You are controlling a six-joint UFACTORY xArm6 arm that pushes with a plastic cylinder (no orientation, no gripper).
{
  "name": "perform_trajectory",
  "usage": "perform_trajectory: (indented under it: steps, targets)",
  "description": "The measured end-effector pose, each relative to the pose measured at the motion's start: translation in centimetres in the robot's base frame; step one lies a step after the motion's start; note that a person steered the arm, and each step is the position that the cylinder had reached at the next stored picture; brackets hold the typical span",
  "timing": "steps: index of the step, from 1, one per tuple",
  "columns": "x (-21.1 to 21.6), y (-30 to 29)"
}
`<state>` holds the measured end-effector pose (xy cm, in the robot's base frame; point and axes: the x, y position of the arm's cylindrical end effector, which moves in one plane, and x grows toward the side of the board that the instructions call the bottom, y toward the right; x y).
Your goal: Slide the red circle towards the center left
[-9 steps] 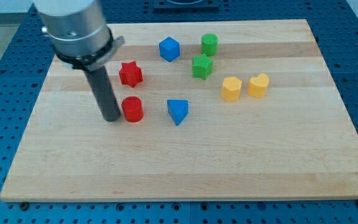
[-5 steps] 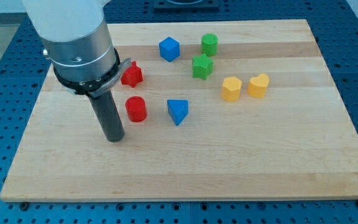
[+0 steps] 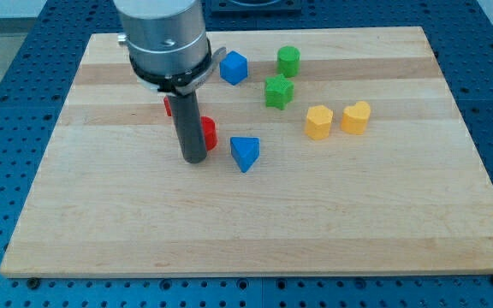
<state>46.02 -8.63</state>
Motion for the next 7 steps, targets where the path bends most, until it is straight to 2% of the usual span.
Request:
perform_trajectory:
  steps: [1,2,3,4,7]
  targets:
    - [-1.4,0.0]
    - [-1.4,-4.9]
    - [-3.0,-7.2]
    - [-6.0,-7.2]
    - [-8.8,-5.3]
